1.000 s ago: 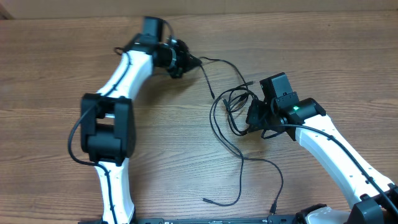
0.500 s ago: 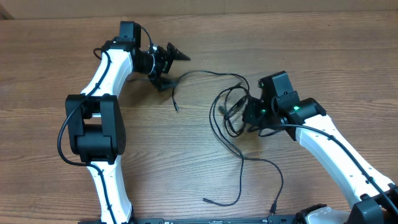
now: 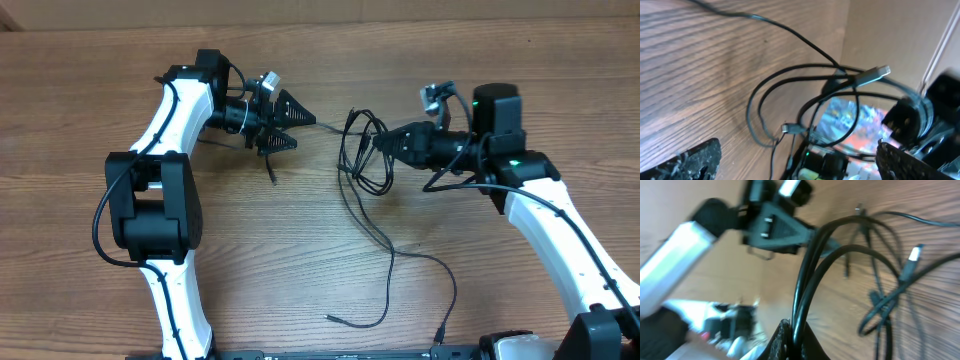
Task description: Untangle cables
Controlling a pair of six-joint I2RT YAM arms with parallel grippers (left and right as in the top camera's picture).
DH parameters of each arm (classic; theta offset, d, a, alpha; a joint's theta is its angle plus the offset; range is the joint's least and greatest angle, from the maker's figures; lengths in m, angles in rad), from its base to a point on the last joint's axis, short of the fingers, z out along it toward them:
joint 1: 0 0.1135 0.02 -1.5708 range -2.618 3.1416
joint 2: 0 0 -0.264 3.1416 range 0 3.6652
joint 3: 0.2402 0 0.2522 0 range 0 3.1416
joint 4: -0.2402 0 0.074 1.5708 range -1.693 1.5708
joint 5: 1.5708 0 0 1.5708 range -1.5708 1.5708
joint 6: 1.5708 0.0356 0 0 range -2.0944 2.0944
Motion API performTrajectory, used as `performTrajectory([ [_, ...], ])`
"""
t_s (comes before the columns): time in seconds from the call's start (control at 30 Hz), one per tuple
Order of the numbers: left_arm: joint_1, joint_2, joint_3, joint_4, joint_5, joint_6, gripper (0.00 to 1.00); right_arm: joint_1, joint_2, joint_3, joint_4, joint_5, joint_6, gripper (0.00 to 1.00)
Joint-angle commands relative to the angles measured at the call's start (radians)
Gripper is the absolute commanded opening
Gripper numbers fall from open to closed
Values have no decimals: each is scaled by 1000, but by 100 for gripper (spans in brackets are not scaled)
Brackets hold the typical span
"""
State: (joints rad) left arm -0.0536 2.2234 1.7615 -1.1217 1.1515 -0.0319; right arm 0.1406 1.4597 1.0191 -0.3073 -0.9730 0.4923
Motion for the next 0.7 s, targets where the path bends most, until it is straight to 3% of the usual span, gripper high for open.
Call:
performTrajectory([
  [0.0, -26, -48, 16, -32, 52, 223, 97, -18, -31, -2, 24, -208, -34, 4],
  [0.17, -80, -48, 16, -32, -61, 249, 96, -23, -31, -2, 106, -314, 3, 4],
  [0.33, -170, -48, 16, 25, -275, 245, 94, -24, -31, -2, 222, -404, 155, 4],
  [0.43, -222, -48, 16, 91, -414, 161, 94, -24, -31, -2, 286, -436, 214, 4],
  [0.57, -262, -48, 16, 176, -449, 76, 93, -24, -31, -2, 299, -436, 267, 4],
  [0.6, -267, -48, 16, 201, -451, 52, 85, -24, -31, -2, 298, -436, 267, 4],
  [0.67, -269, -48, 16, 243, -463, 3, 43, -24, -31, -2, 299, -434, 267, 4],
])
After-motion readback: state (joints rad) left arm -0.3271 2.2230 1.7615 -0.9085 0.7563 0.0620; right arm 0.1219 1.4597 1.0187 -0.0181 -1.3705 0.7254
